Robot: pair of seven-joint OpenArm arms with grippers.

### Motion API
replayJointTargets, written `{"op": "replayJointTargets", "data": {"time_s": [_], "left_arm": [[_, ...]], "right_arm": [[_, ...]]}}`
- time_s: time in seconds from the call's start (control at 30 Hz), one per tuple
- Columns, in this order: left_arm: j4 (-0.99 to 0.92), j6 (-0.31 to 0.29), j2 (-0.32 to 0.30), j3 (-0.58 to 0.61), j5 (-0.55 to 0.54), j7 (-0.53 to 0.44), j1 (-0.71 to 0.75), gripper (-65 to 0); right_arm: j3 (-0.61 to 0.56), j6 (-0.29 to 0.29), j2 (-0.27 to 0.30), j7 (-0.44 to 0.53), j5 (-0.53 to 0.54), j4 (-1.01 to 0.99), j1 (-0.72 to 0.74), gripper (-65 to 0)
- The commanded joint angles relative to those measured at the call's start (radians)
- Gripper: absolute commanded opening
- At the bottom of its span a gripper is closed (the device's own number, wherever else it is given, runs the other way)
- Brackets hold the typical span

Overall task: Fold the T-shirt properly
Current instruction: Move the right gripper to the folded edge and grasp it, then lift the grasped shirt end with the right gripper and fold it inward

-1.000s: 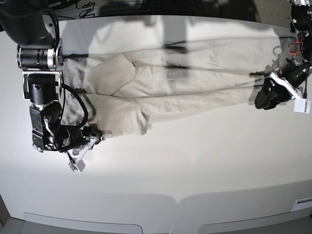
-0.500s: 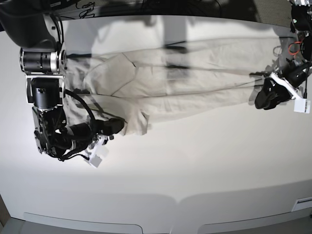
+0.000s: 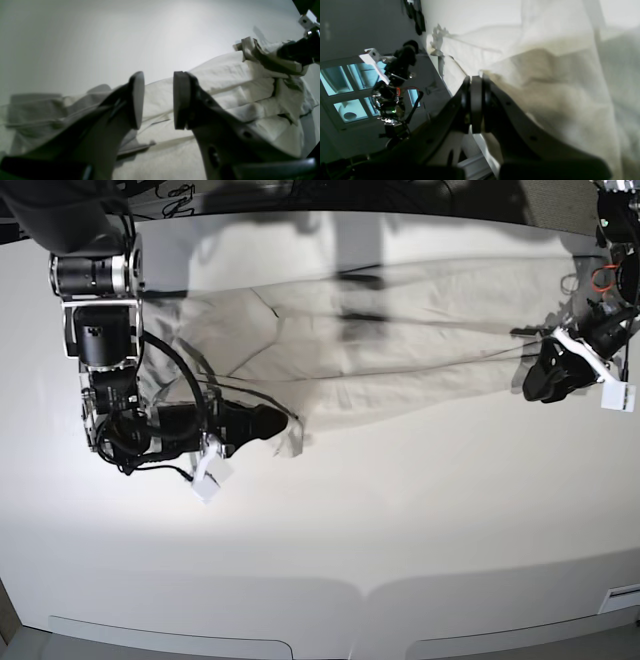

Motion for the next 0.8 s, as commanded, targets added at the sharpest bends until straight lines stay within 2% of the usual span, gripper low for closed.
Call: {"op": "replayJointTargets", "data": {"time_s": [0.0,0.3,0.63,0.77], "left_arm": [[0.017,-0.010,-0.014,-0.007,-0.022,-0.027,-0.010,-45.4],[0.017,-0.010,-0.014,-0.007,-0.023,-0.027,-0.010,-45.4],[0.017,-0.010,-0.014,-0.007,-0.022,-0.050,-0.011,-45.4],[0.017,-0.010,-0.014,-0.007,-0.022,-0.050,-0.010,-45.4]], "right_arm": [[0.000,0.001,0.006,-0.003,0.029,0.018,0.014,-65.0],[-0.001,0.001,0.003,-0.003,0.030,0.165,-0.123,-65.0],[0.000,0.001,0.007,-0.003,0.063,0.620,-0.348,-65.0],[0.000,0.001,0.028,-0.003,0.052,0.824,-0.415,-65.0]]}}
